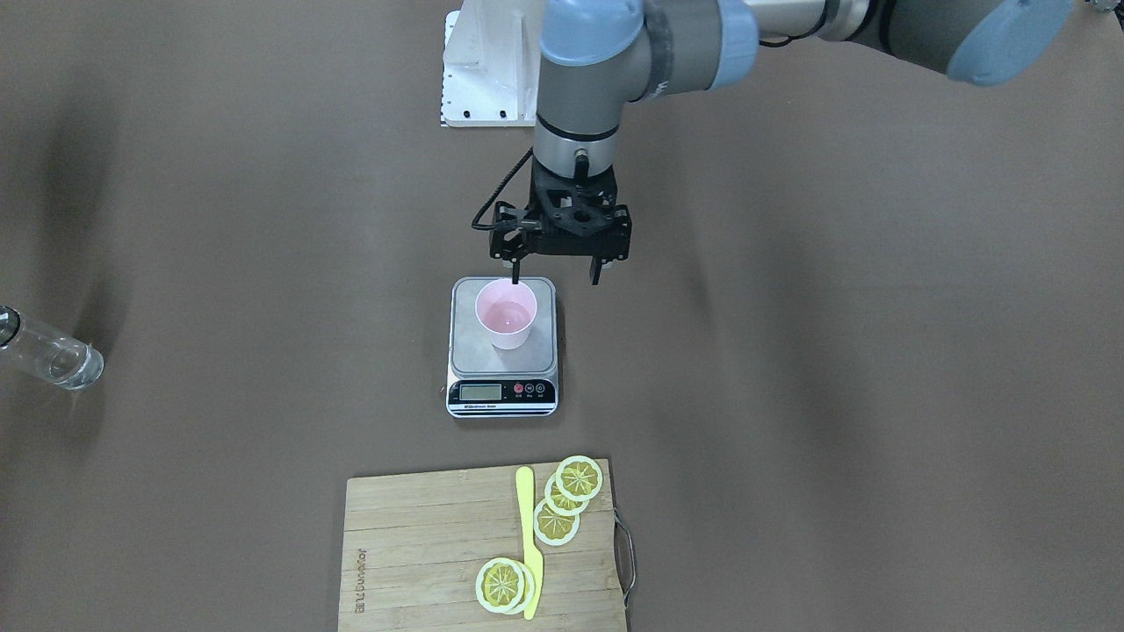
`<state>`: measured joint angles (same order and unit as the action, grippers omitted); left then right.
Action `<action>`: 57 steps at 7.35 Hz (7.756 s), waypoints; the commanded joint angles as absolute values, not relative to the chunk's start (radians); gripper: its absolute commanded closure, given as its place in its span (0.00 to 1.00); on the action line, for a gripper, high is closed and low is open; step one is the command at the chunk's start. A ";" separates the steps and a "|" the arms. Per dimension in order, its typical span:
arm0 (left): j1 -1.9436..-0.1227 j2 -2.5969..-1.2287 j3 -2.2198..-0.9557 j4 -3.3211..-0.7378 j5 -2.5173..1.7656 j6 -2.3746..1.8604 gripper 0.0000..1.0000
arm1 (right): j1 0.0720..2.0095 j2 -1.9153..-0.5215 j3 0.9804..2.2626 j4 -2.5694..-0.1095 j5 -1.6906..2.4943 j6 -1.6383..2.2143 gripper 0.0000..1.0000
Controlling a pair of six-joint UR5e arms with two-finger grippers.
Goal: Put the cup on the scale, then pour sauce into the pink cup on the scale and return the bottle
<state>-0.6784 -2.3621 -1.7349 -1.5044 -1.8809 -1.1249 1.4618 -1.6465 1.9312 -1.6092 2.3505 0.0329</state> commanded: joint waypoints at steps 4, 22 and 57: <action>-0.967 -2.029 -1.980 -1.394 -2.048 -0.623 0.02 | 1.247 -1.675 2.140 -1.608 2.288 0.453 0.00; -1.307 -1.586 -1.936 -1.528 -2.046 -0.127 0.02 | 0.545 -1.723 1.495 -0.378 1.011 1.143 0.00; -1.574 -1.526 -1.838 -1.390 -2.149 0.259 0.02 | 0.549 -1.640 1.442 -0.345 0.861 0.981 1.00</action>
